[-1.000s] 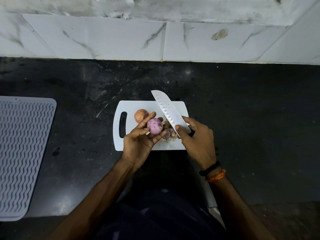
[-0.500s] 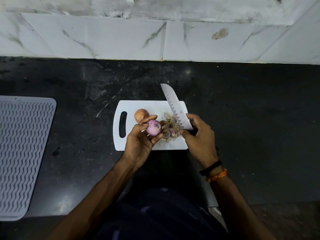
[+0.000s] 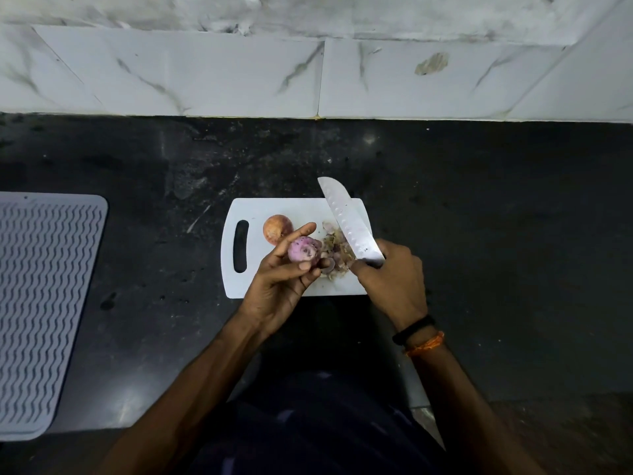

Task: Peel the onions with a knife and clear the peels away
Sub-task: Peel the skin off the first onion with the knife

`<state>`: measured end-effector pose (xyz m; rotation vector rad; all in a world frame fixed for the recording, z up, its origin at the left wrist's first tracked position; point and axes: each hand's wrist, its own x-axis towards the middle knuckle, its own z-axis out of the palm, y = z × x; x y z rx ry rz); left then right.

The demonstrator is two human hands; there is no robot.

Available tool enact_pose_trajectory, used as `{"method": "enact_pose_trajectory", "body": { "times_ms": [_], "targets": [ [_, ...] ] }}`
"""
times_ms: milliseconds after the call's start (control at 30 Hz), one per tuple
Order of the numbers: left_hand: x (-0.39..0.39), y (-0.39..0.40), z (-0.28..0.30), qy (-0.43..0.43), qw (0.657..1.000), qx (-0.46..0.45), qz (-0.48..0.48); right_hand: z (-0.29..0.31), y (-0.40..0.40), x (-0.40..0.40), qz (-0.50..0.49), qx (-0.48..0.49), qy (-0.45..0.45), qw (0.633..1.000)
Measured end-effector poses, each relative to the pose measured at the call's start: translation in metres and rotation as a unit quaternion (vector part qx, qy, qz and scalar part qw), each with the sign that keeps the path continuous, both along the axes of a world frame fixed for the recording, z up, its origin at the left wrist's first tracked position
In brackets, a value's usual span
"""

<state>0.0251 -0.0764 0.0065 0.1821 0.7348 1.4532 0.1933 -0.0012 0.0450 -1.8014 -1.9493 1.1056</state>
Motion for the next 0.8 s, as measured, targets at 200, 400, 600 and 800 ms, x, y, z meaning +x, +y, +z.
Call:
{"method": "enact_pose_trajectory", "body": {
  "times_ms": [200, 400, 600, 800],
  "targets": [
    [-0.001, -0.001, -0.001, -0.042, 0.999, 0.022, -0.006, 0.008, 0.006, -0.001, -0.018, -0.009, -0.004, 1.000],
    [-0.003, -0.003, -0.002, -0.010, 1.000, 0.018, -0.020, 0.009, 0.011, -0.004, -0.023, 0.027, -0.052, 0.998],
    [-0.005, -0.002, -0.006, -0.003, 0.999, 0.030, -0.017, 0.010, 0.017, -0.001, 0.056, 0.006, -0.003, 0.998],
    [-0.004, 0.000, -0.009, 0.015, 1.000, 0.016, -0.003, 0.010, 0.010, -0.006, 0.115, 0.019, 0.034, 0.993]
  ]
}}
